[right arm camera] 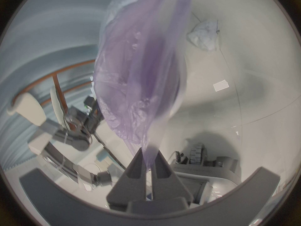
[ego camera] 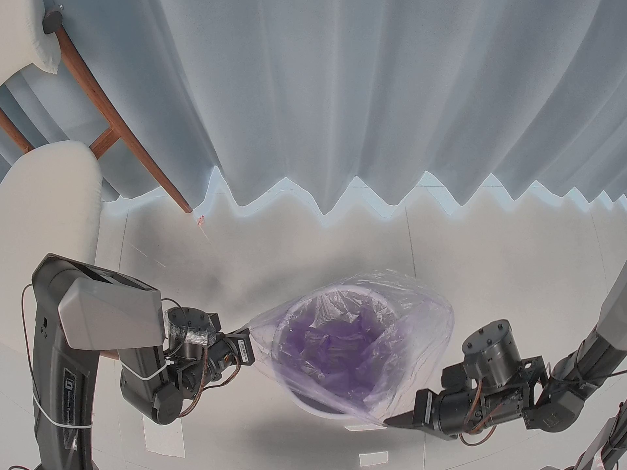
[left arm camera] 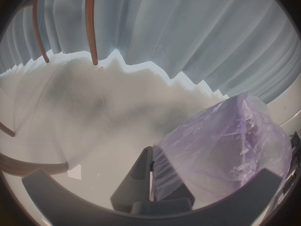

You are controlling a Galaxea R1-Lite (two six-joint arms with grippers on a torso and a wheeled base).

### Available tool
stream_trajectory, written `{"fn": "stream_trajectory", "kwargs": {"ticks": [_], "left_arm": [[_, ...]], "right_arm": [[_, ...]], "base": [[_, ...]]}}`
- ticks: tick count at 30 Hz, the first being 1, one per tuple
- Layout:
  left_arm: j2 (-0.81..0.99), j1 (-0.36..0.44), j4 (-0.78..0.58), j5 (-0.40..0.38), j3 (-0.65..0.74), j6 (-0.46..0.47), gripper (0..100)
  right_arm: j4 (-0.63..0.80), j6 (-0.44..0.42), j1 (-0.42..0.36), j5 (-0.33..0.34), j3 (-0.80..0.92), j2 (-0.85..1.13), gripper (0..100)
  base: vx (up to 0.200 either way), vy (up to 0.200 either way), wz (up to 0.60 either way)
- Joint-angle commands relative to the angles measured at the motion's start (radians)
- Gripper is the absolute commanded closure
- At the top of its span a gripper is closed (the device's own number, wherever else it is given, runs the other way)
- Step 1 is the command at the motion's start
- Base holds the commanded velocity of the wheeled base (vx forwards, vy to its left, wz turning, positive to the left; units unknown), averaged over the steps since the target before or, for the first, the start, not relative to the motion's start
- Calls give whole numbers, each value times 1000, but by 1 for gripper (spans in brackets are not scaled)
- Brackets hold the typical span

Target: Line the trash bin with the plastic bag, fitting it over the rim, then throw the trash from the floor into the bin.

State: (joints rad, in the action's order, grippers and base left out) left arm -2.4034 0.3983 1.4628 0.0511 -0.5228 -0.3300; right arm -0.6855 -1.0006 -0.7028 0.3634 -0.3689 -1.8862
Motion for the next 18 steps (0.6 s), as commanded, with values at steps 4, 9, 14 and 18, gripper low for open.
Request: {"fn": "stream_trajectory", "kwargs": {"ticks": [4, 9, 14, 18], "left_arm": [[-20, -1, 1, 27, 4, 5, 100], [-52, -1, 16, 32, 17, 63, 100], [-66, -1, 45, 32, 24, 66, 100], [-69, -9, 41, 33, 24, 66, 100]], "right_arm": [[-3, 59, -107, -66, 71, -44, 100], [-28, 109, -152, -193, 53, -125, 100], [-100, 203, -153, -285, 68, -225, 100], [-164, 228, -152, -324, 87, -261, 100]], "base": [[0, 0, 0], [0, 0, 0], [0, 0, 0], [0, 0, 0]]}}
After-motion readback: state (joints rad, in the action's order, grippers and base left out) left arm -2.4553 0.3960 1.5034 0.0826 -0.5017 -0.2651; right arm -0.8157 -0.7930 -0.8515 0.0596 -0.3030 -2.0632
